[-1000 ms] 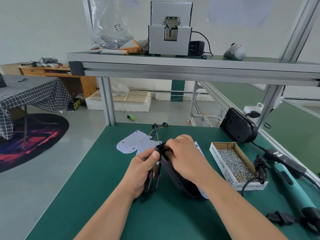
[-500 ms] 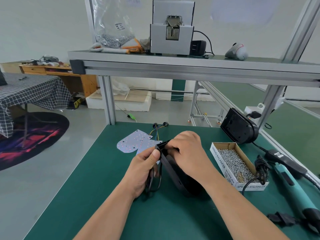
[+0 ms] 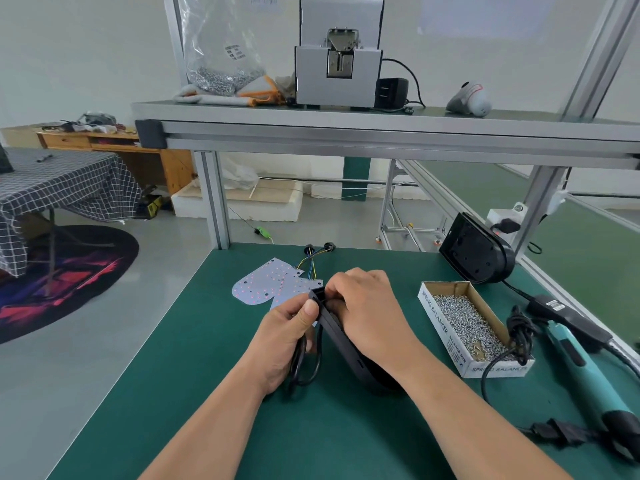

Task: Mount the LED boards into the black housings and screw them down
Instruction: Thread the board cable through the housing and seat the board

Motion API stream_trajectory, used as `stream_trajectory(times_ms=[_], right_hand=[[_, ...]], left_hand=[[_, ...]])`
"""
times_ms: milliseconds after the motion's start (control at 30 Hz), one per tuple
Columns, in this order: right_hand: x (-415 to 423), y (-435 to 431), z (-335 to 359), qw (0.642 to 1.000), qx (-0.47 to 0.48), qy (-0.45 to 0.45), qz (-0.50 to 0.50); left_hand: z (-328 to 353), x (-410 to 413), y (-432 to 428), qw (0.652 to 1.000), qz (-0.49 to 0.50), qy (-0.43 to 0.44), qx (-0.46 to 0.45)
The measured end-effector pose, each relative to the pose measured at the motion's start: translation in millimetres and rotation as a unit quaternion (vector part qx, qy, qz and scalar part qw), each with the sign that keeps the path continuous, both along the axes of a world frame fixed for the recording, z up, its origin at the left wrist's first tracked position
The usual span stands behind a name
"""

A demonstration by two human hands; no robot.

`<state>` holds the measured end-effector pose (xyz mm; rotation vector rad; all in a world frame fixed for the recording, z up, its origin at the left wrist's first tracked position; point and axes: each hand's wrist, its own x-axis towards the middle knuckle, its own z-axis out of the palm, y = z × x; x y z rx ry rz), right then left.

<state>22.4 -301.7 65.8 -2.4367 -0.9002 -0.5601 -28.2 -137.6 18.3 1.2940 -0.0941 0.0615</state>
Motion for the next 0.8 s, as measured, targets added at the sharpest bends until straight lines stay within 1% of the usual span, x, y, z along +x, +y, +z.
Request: stream_trajectory(times_ms=[100,200,267,433,533,600,667,700,800], right_hand=[[2.9,-2.2,-2.7,1.000,-0.001,0.003,0.013],[2.8,-5.1,-3.1,0.999,0.014,0.015,0.034],[2.4,-6.3,-2.6,0.999,-0.008,0.017,0.042],[1.0,-10.3,0.7,0.995,-0.077,0.019,0.054],[-3.1,-12.1,2.3,0.994,-0.084,0.024,0.066],[-3.1,-12.1,3.5,0.993,-0.081,0.049,0.066],[-1.3,-12.2,5.3,0.993,-0.052,0.090,0.055],[-0.5,-12.4,5.8,0.993,-0.021,0.106,0.052],[2.2,-21.5,10.9,0.981,0.144,0.127,0.031]], left_hand=[[-2.4,1.8,-0.3,1.000,-0.007,-0.005,-0.023],[-1.5,3.1,0.1,1.000,0.006,0.005,0.001],[-3.0,4.8,0.9,1.000,0.012,0.015,0.013],[-6.3,8.1,1.6,1.000,0.021,0.014,0.008],[-6.9,9.4,1.5,0.999,0.017,0.019,0.019],[-6.7,9.2,1.3,0.999,0.021,0.022,0.024],[-5.5,8.8,0.5,0.999,0.019,0.019,0.030],[-5.1,8.5,0.2,0.999,0.017,0.018,0.035],[-4.7,7.0,-0.8,0.998,0.008,0.011,0.057]])
